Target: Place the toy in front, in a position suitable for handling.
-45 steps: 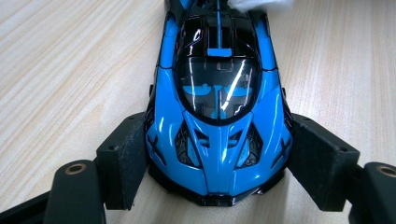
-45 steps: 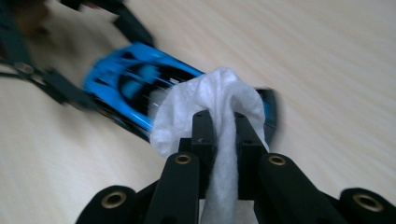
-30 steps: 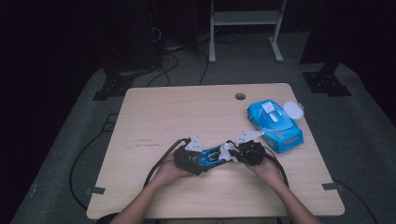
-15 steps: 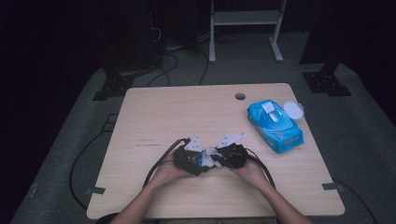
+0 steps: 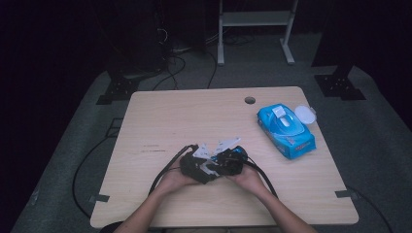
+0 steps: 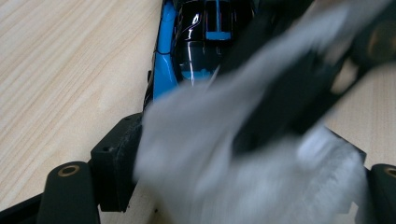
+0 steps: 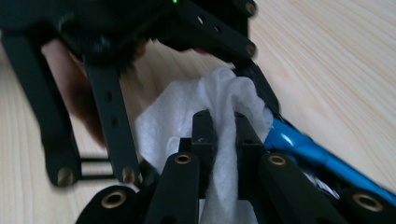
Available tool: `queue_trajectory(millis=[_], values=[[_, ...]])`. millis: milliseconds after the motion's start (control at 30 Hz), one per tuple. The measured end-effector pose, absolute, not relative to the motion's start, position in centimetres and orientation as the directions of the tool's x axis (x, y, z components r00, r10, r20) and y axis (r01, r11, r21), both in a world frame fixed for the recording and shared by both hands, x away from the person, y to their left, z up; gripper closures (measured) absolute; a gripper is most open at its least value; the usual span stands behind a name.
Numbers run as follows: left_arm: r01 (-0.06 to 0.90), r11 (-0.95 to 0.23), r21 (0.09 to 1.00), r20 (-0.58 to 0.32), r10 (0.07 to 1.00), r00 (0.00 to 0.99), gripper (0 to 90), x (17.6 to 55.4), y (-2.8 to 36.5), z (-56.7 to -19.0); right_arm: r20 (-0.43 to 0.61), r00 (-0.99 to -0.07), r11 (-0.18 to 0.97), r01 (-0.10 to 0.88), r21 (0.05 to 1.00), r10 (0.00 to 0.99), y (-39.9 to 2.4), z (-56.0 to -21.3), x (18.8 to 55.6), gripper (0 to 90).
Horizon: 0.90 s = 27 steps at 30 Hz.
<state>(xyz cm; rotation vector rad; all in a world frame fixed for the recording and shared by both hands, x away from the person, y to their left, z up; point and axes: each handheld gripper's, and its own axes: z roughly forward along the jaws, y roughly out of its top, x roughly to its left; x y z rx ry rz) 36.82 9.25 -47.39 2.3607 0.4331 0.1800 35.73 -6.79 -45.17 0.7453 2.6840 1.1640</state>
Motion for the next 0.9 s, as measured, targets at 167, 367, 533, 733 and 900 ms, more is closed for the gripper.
queue_trajectory(millis=[167, 367, 533, 733, 900], values=[[0.248, -0.688, 0.682, 0.011, 0.349, 0.937, 23.0, 36.9, 9.3, -47.4, 0.066, -0.846, 0.567, 0.411, 0.714, 0.529, -7.2, -44.9, 36.9, 81.7], [0.246, -0.689, 0.682, 0.010, 0.345, 0.939, 23.0, 36.9, 9.2, -47.4, 0.136, -0.798, 0.486, 0.482, 0.729, 0.587, -8.0, -45.1, 38.1, 81.7], [0.245, -0.686, 0.685, 0.013, 0.348, 0.937, 23.0, 36.9, 9.3, -47.4, 0.096, -0.801, 0.516, 0.467, 0.718, 0.591, -8.3, -44.8, 38.4, 81.7], [0.241, -0.685, 0.688, 0.016, 0.346, 0.938, 23.0, 36.9, 9.3, -47.5, 0.093, -0.704, 0.444, 0.538, 0.717, 0.704, -12.6, -44.6, 40.1, 81.7], [0.241, -0.685, 0.687, 0.016, 0.345, 0.938, 23.0, 37.0, 9.3, -47.5, 0.060, -0.677, 0.438, 0.539, 0.719, 0.733, -14.4, -44.3, 40.3, 81.8]])
